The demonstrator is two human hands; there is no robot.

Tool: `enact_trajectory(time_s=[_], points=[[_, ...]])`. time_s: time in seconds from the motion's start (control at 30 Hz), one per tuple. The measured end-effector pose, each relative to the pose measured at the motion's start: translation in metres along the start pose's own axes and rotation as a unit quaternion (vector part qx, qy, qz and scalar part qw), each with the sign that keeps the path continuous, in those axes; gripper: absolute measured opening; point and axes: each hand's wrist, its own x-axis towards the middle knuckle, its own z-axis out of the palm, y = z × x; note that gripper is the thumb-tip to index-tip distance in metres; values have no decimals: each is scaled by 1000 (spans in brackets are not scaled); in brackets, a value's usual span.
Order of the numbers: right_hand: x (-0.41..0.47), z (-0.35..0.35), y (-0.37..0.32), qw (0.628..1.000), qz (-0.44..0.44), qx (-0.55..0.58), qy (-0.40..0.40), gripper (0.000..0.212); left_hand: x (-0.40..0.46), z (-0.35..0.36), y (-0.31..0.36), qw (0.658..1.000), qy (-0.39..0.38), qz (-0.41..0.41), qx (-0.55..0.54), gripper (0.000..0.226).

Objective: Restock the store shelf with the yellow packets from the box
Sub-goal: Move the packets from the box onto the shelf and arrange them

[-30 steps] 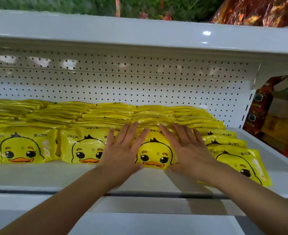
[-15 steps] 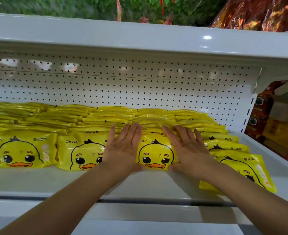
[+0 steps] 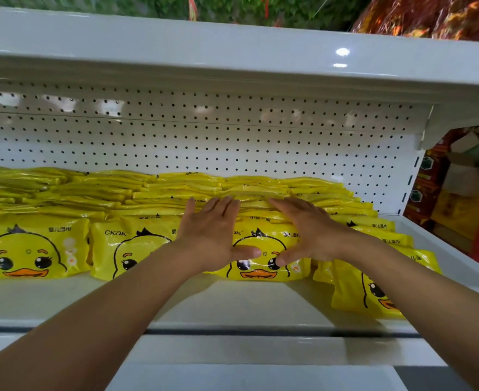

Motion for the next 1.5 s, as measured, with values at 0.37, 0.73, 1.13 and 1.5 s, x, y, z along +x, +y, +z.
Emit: enact_trajectory(time_s=[0.37, 0.73, 1.13, 1.5], points=[[48, -28, 13, 994, 19, 108, 31, 52, 42, -20, -18, 986, -4, -16, -166, 51], [83, -20, 21, 993, 35, 115, -22, 45, 62, -14, -31, 990, -93, -17, -108, 53], [91, -20, 22, 994, 66, 40, 71, 39, 49, -18, -29, 994, 0, -16, -107, 56], [-22, -28, 3, 995, 26, -61, -73, 103, -26, 5, 15, 990, 109, 88, 21, 95]])
